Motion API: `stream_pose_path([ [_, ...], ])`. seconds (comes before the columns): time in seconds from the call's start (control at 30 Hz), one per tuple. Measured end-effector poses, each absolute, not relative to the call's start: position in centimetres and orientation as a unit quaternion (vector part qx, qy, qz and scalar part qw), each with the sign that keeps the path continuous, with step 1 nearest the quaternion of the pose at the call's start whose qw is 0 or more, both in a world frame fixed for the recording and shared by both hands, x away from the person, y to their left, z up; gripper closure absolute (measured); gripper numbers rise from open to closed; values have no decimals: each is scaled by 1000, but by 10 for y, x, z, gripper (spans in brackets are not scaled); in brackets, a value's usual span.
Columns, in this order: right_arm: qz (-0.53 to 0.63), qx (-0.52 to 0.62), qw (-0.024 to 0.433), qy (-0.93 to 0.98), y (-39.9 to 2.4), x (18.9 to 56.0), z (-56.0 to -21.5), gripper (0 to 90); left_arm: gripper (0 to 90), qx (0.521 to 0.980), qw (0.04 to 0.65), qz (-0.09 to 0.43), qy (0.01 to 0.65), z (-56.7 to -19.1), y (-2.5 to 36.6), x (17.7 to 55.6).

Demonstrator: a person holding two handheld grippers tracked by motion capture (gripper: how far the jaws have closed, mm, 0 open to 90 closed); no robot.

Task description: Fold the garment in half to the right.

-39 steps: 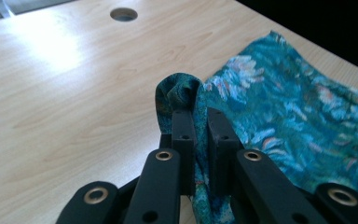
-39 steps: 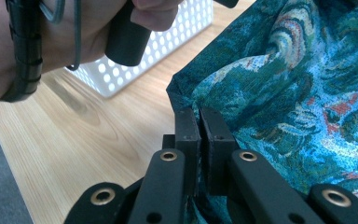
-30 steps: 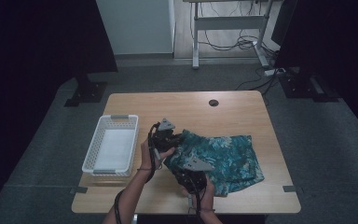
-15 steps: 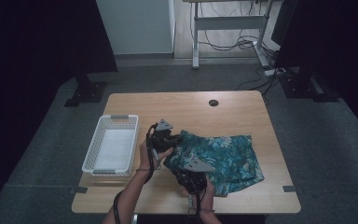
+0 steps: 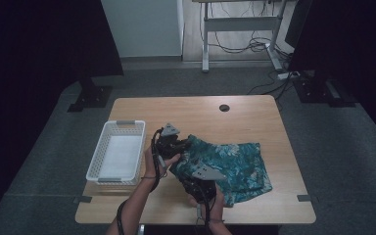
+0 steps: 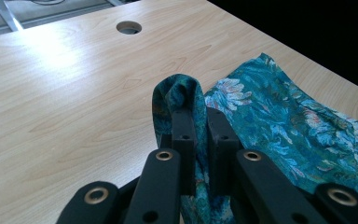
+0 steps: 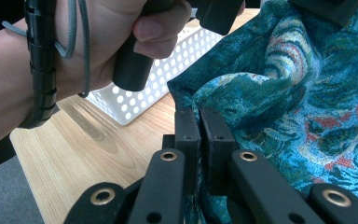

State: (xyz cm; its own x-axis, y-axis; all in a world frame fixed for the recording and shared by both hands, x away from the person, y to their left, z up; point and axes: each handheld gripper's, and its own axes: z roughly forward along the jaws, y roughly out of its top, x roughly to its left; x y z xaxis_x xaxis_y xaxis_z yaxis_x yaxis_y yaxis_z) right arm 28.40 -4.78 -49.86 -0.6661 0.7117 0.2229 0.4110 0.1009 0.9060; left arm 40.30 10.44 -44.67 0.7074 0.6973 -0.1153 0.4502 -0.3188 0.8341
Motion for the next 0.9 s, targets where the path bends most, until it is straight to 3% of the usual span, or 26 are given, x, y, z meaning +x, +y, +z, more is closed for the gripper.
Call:
stream_pose_path([
  [0.9,554,369,137,734,-36,282,-484,857,837,800,453,148,365,-430,121,400],
])
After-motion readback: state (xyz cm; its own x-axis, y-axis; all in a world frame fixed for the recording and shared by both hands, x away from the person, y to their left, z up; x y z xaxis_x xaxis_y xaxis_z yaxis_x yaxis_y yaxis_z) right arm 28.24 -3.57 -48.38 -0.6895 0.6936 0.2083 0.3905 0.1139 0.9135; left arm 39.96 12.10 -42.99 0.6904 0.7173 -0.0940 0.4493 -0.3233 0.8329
